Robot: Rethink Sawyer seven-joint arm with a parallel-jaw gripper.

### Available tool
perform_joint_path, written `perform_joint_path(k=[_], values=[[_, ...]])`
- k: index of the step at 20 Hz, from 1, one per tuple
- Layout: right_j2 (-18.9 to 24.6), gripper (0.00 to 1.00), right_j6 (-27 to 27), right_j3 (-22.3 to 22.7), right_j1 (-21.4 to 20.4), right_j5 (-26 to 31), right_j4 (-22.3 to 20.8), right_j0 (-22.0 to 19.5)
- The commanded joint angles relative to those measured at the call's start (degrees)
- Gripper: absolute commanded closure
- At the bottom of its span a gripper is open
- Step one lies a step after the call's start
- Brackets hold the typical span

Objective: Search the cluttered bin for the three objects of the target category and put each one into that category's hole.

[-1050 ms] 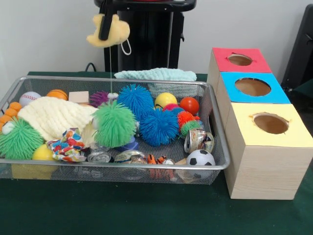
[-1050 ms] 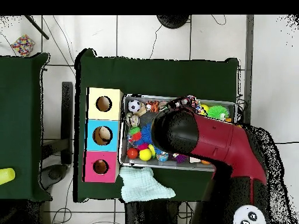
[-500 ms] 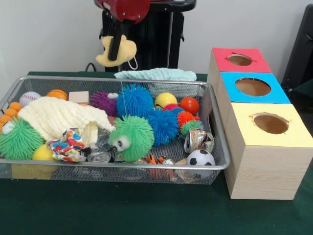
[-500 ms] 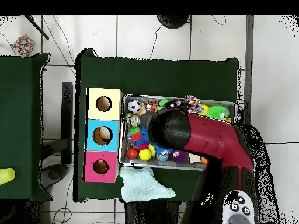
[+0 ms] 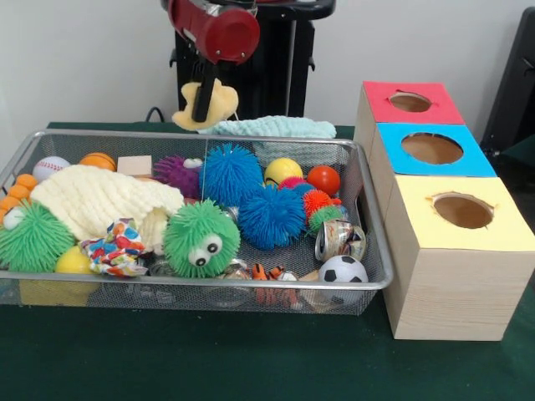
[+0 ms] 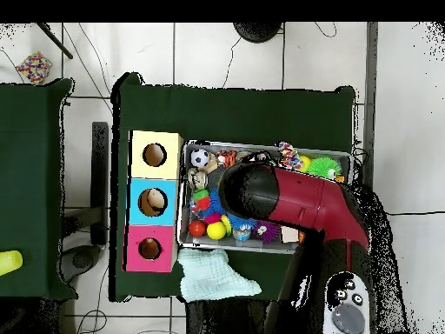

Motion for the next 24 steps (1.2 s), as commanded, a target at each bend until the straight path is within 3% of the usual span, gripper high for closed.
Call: perform_joint_path(k=[1,2,3,10,13,18,24], values=[[0.62,1.00,4.40,1.53,3.38,-0.33,-0.44,0.55],[-0.12,1.00,4.17,1.10,3.75,-0.86,-1.53,1.11],[-0.03,0.00,3.64,1.63,3.77,-1.83,-1.57,1.10],[0.53,0.00,1.46,1.85,3.74,-1.58,-2.08,0.16],[-0.89,0.00,5.35,1.08,5.18,-3.70,-1.49,1.17],[-1.63,0.00,7.41,0.64,6.37,-3.89,-0.16,2.00],[-0.95,0.00,9.58,3.13,6.03,-3.36,3.23,3.29]])
